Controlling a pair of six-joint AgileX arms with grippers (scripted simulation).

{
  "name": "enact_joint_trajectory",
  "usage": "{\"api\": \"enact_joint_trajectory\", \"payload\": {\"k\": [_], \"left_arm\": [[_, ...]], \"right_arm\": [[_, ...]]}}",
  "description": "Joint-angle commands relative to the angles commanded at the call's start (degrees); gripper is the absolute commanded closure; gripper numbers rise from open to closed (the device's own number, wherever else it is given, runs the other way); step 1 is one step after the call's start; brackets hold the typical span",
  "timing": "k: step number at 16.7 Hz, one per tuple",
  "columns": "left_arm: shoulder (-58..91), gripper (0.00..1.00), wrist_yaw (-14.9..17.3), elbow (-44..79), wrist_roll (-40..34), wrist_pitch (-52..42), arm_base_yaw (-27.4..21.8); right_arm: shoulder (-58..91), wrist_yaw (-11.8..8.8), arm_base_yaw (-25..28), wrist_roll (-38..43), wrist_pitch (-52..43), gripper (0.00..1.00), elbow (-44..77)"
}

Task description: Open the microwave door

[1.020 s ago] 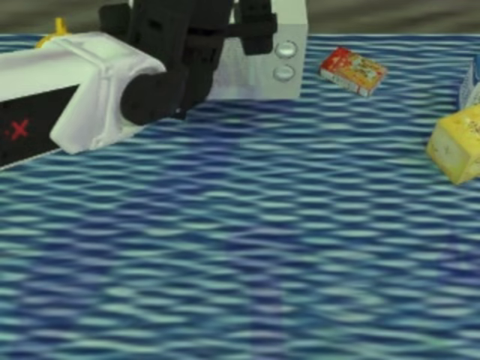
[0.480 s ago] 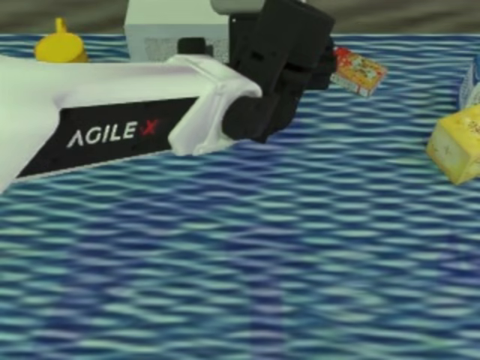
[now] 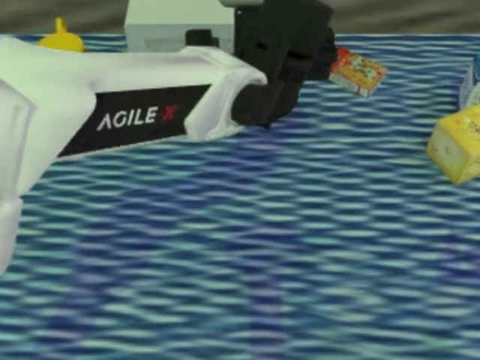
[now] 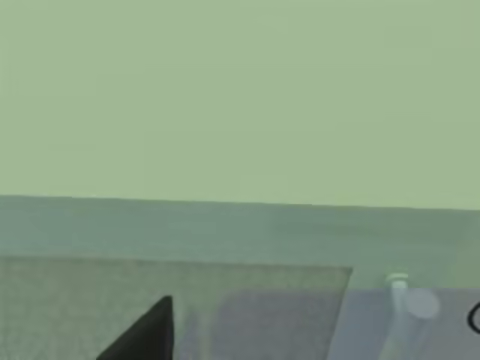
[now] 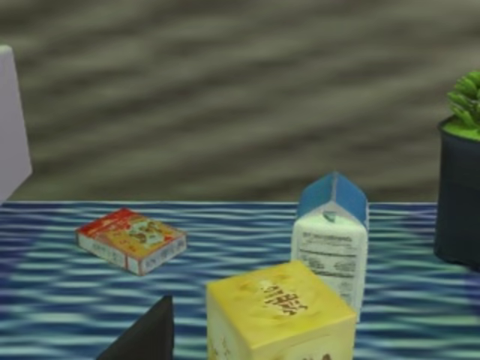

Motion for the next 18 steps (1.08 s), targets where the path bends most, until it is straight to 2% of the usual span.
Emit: {"api": "enact_joint_trajectory", "payload": {"k": [4, 9, 18], "left_arm": [[6.9, 0.0, 2.8, 6.3, 2.0, 1.7, 3.1], [7.7, 0.0, 3.1, 7.0, 2.3, 1.9, 3.5], [7.7, 0.68, 3.1, 7.0, 2.3, 1.9, 3.5]], "right_arm": [[0.0, 0.0, 0.0, 0.0, 0.0, 0.0, 0.0], [0.0, 0.0, 0.0, 0.0, 0.0, 0.0, 0.0], [0.0, 0.0, 0.0, 0.0, 0.0, 0.0, 0.0]]}}
